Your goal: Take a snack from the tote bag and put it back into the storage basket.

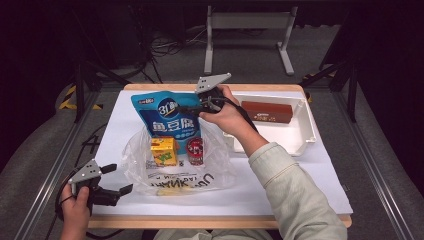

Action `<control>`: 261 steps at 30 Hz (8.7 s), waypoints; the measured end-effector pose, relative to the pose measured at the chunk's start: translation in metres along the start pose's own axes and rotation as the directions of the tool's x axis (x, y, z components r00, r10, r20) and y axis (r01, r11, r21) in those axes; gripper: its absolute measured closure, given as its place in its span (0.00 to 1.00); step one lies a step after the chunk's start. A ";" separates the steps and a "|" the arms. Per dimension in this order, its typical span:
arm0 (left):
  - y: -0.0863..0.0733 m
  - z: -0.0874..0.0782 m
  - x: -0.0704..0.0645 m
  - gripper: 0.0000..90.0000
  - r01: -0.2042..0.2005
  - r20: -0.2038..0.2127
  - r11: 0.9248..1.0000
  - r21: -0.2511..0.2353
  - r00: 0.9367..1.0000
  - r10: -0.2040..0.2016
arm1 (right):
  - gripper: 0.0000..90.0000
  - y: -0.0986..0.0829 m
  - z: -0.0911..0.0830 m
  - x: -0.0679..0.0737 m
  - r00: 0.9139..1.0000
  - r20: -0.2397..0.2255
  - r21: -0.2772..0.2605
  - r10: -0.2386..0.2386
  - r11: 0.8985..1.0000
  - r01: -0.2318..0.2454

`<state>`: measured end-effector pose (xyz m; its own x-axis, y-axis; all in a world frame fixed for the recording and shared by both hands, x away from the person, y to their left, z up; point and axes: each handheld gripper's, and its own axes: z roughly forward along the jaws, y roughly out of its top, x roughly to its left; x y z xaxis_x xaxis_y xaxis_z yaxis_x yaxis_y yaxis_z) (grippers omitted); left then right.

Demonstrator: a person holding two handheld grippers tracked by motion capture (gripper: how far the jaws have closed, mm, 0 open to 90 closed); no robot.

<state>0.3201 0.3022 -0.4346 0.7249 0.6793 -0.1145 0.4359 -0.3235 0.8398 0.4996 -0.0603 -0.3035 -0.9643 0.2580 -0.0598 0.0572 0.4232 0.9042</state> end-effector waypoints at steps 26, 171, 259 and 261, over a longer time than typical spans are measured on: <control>0.000 0.000 0.000 0.02 -0.001 0.000 1.000 -0.003 1.000 0.001 | 1.00 0.025 -0.012 0.019 1.000 -0.025 -0.012 0.007 1.000 -0.007; 0.000 0.003 0.000 0.02 0.004 -0.004 1.000 0.007 1.000 -0.004 | 1.00 -0.012 -0.226 -0.046 0.914 0.374 -0.138 0.158 0.984 -0.114; -0.004 -0.004 -0.001 0.02 0.014 -0.011 1.000 0.000 1.000 -0.014 | 0.79 -0.079 -0.193 -0.072 0.920 0.338 -0.143 0.199 0.977 -0.159; -0.004 -0.004 -0.001 0.02 0.013 -0.011 1.000 0.000 1.000 -0.013 | 0.65 -0.074 -0.194 -0.069 0.919 0.346 -0.157 0.189 0.977 -0.142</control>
<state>0.3155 0.3057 -0.4354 0.7132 0.6907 -0.1196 0.4453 -0.3146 0.8383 0.5119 -0.2778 -0.2839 -0.7856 0.6179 -0.0307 0.1518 0.2407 0.9587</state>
